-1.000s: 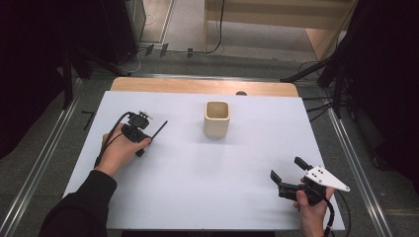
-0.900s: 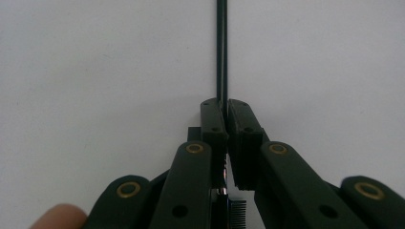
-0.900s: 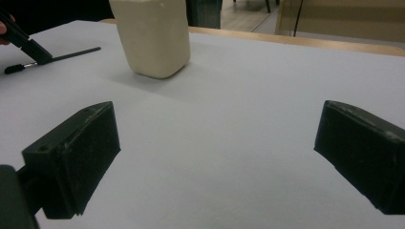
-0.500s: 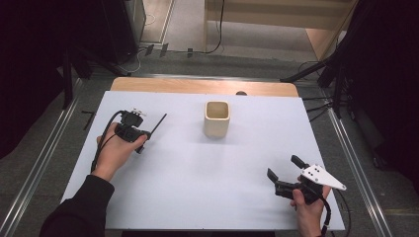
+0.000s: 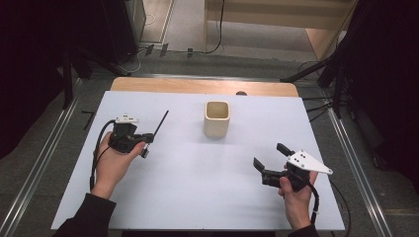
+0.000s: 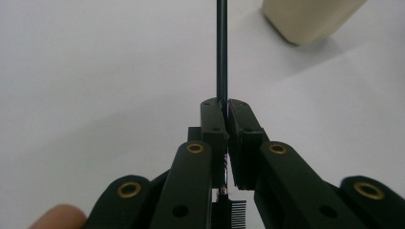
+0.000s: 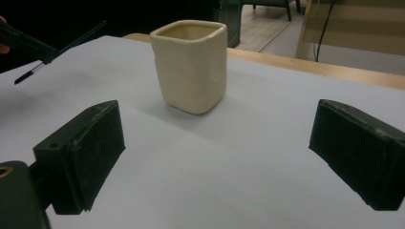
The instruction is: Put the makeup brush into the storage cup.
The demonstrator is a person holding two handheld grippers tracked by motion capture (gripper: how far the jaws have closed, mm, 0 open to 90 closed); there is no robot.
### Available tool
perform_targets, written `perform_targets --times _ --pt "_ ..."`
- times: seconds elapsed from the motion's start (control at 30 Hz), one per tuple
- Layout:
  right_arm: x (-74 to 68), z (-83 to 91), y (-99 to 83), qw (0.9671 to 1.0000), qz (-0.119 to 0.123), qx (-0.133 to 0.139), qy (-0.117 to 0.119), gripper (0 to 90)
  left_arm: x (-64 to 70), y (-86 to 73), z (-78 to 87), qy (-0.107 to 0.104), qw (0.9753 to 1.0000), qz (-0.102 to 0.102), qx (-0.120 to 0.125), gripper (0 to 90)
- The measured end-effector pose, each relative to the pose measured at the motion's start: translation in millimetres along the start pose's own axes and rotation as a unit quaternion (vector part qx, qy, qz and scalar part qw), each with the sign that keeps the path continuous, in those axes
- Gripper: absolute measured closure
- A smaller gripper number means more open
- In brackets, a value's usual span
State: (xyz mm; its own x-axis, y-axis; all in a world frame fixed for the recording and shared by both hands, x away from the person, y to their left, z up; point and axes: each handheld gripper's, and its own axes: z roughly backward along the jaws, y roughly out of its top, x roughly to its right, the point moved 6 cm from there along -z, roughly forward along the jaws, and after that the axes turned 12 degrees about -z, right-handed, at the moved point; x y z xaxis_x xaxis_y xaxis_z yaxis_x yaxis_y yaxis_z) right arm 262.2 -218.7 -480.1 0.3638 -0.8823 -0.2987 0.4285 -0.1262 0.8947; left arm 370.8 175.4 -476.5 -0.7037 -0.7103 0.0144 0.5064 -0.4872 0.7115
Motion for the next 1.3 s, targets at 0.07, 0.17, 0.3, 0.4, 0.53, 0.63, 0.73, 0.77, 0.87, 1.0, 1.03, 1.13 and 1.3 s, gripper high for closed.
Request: perform_targets --times 0.07,0.17,0.3,0.4,0.53,0.63,0.73,0.77,0.87,1.0,1.03,1.13,1.3 --pt "-5.3 -5.2 5.9 1.0 0.005 0.001 0.002 4.9 6.2 -0.7 3.0 -0.001 0.9999 -0.001 0.011 87.0" --pt "-15.7 -15.0 14.7 0.9999 0.006 0.001 0.01 5.1 12.6 -0.5 6.3 -0.003 0.9997 -0.001 0.025 87.0" --pt "-25.9 -26.1 22.3 0.9998 0.007 0.001 0.019 5.2 19.1 0.6 9.1 -0.007 0.9992 -0.002 0.04 87.0" --pt "-34.6 -36.3 28.4 0.9997 0.012 -0.001 0.021 5.6 24.7 1.4 11.5 -0.01 0.9986 -0.006 0.052 87.0" --pt "-46.4 -49.0 34.5 0.9994 0.02 -0.005 0.028 5.7 29.7 4.3 15.3 -0.013 0.9976 -0.007 0.067 87.0" --pt "-55.0 -58.3 36.8 0.9991 0.022 -0.01 0.036 5.8 37.3 7.9 17.7 -0.022 0.9961 -0.006 0.086 87.0" --pt "-59.5 -62.1 36.7 0.9988 0.021 -0.012 0.043 5.9 43.2 8.9 17.9 -0.03 0.9951 -0.011 0.094 87.0" --pt "-64.7 -65.8 35.0 0.9986 0.021 -0.017 0.046 7.0 46.5 9.4 17.8 -0.033 0.9945 -0.017 0.098 87.0" --pt "-70.7 -69.7 30.6 0.9981 0.007 -0.03 0.053 9.4 60.0 9.5 16.7 -0.045 0.9926 -0.032 0.108 87.0" --pt "-78.3 -70.6 27.9 0.997 -0.013 -0.03 0.07 13.5 73.9 9.7 14.4 -0.065 0.9895 -0.037 0.124 87.0" --pt "-80.5 -70.3 27.8 0.9961 -0.022 -0.029 0.08 13.6 73.9 9.7 14.4 -0.065 0.9895 -0.037 0.124 87.0" --pt "-85.7 -70.0 27.3 0.9947 -0.033 -0.026 0.094 13.9 85.0 9.2 9.2 -0.08 0.9868 -0.042 0.135 87.1" --pt "-97.7 -71.5 23.6 0.9939 -0.04 -0.026 0.099 16.6 99.9 7.3 0.4 -0.097 0.983 -0.054 0.146 87.0"
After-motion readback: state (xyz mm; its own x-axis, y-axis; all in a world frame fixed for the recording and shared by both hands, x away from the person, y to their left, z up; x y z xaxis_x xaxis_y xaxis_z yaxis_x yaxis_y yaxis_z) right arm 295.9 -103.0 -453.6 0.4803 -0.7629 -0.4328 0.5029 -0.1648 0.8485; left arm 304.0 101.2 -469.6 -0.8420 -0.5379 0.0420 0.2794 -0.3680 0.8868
